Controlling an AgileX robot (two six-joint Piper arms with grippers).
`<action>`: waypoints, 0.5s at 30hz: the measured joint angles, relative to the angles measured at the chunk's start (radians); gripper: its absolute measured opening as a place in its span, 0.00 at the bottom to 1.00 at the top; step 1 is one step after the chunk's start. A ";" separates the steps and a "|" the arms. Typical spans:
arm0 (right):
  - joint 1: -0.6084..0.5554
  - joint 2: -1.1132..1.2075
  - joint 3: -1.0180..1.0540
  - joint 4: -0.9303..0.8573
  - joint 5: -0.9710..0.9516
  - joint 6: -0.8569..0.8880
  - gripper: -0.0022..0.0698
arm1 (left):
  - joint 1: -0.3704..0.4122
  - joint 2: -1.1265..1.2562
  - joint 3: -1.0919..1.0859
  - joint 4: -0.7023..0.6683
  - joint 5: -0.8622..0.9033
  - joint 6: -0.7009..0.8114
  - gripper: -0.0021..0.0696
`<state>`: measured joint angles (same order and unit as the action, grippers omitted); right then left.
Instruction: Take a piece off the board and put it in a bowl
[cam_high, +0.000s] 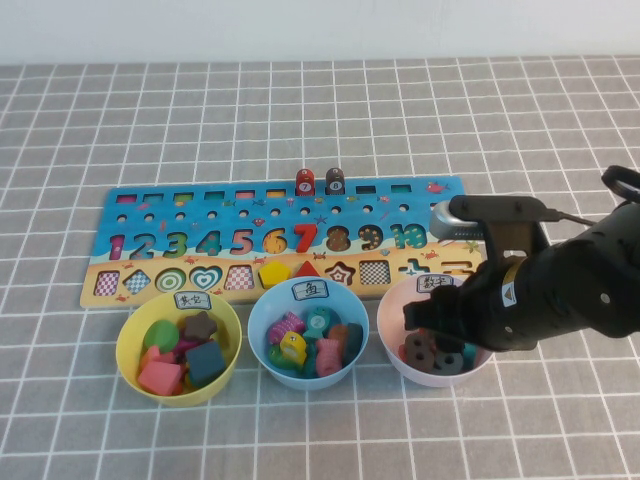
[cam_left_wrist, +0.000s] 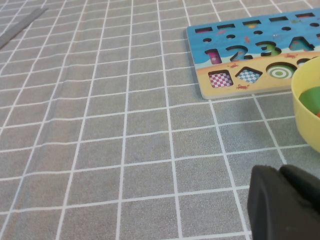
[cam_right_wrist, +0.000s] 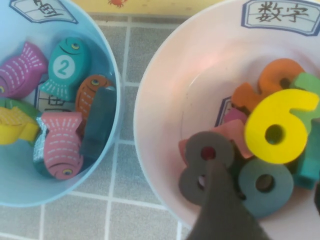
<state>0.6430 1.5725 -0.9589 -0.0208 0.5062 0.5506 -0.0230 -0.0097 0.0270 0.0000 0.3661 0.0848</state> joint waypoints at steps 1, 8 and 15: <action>0.000 0.000 0.000 0.003 0.000 0.000 0.52 | 0.000 0.000 0.000 0.000 0.000 0.000 0.02; 0.000 -0.004 0.000 0.007 0.006 0.000 0.50 | 0.000 0.000 0.000 0.000 0.000 0.000 0.02; 0.000 -0.084 0.000 -0.042 0.095 -0.005 0.24 | 0.000 0.000 0.000 0.000 0.000 0.000 0.02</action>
<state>0.6430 1.4883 -0.9589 -0.0632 0.6015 0.5457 -0.0230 -0.0097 0.0270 0.0000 0.3661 0.0848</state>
